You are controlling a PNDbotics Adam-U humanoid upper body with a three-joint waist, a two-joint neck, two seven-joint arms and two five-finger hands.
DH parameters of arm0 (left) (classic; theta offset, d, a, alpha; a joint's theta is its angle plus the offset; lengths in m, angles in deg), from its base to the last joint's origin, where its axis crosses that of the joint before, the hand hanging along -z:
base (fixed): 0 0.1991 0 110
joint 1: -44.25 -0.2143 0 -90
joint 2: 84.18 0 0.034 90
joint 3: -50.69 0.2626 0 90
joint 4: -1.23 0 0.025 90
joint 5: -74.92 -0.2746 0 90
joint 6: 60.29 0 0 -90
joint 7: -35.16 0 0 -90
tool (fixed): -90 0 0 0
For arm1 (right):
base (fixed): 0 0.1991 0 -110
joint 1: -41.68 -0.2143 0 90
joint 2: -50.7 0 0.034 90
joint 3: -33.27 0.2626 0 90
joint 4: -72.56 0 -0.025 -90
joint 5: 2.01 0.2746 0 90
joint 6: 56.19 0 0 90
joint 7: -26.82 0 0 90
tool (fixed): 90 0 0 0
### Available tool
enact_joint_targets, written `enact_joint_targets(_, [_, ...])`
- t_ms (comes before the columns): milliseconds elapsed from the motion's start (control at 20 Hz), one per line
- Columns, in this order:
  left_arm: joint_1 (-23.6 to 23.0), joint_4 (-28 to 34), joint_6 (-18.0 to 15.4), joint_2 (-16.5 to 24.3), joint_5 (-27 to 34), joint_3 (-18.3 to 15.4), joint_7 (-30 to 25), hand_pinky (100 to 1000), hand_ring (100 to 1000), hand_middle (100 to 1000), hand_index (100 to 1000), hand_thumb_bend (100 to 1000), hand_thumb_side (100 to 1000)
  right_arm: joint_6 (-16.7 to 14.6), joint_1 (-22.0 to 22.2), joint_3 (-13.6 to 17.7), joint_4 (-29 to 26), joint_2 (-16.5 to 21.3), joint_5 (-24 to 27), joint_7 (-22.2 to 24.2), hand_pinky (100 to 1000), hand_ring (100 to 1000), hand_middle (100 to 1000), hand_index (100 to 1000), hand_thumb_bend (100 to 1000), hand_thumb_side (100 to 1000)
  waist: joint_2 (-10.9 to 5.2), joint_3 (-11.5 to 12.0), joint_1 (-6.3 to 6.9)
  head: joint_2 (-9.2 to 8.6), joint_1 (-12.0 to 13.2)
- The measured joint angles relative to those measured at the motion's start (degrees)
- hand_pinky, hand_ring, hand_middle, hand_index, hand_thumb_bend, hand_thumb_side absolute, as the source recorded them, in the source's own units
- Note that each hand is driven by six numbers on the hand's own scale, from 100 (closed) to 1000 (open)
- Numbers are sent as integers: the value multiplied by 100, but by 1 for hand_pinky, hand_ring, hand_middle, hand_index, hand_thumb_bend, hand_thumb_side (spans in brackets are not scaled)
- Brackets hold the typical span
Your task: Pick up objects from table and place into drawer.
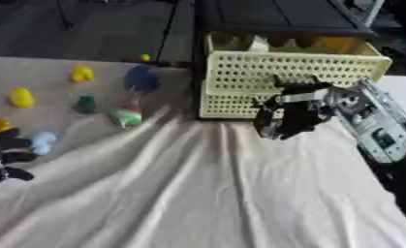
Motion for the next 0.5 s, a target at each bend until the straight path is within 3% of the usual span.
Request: enact_joint_targets(500, [26, 0, -14, -1, 0, 4, -24, 570, 705, 722, 887, 100, 1000, -28, -98, 100, 163, -23, -262, -180, 100, 154, 619, 788, 100, 506, 39, 43, 11, -41, -42])
